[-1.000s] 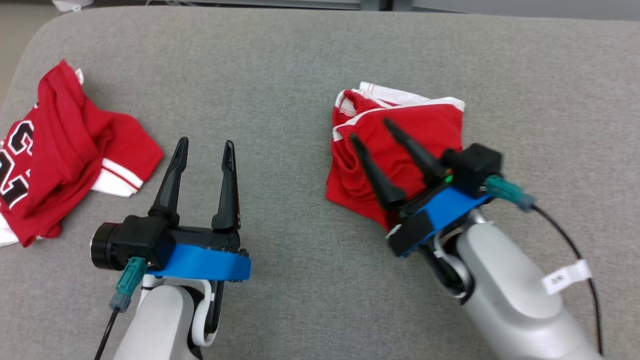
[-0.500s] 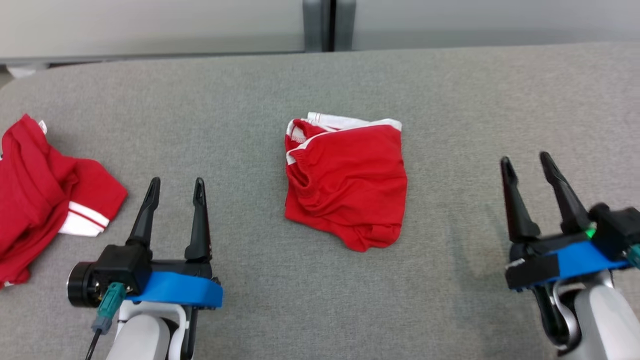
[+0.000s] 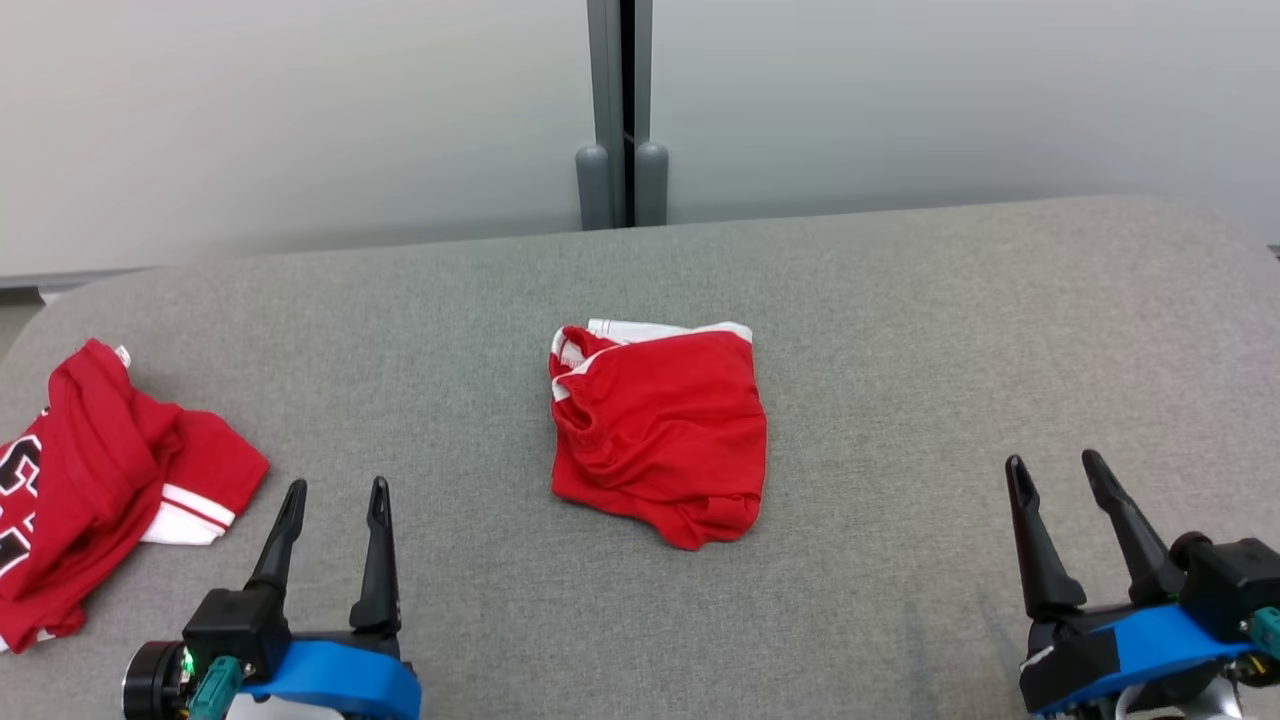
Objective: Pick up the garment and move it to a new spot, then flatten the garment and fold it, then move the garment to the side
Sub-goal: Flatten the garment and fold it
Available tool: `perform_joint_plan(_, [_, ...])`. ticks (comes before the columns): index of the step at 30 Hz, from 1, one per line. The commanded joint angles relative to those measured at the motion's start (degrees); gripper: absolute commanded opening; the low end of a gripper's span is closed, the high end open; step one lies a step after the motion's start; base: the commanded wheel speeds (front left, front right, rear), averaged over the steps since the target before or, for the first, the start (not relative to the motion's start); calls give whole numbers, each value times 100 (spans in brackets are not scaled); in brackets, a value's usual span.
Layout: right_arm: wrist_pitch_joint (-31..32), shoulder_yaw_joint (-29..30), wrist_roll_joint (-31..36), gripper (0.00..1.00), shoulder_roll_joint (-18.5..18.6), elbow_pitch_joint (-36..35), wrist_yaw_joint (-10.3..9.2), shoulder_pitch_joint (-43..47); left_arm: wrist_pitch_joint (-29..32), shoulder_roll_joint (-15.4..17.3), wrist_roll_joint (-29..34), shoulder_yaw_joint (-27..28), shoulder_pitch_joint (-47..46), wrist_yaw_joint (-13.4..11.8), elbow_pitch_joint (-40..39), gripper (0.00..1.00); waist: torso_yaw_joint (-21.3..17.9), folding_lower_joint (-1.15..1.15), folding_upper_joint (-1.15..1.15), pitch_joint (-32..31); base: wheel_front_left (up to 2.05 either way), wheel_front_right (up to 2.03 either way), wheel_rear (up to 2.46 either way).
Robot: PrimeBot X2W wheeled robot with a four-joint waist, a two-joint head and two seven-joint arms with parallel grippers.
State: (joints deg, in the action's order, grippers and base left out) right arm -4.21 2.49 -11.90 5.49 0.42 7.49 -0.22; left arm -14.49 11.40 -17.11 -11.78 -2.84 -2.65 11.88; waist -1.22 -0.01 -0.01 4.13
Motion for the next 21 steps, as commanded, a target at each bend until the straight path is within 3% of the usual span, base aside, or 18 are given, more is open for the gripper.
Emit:
perform_joint_plan(1, [48,13,44,100,-37,-82,0,164,20,59,-15,7,102,-32,2,100,-71,1,1,-126,0,0,0])
perform_joint_plan(21, [326,18,85,100,-161,-365,0,409,157,168,-46,-55,390,-228,-62,100,-13,1,1,-289,0,0,0])
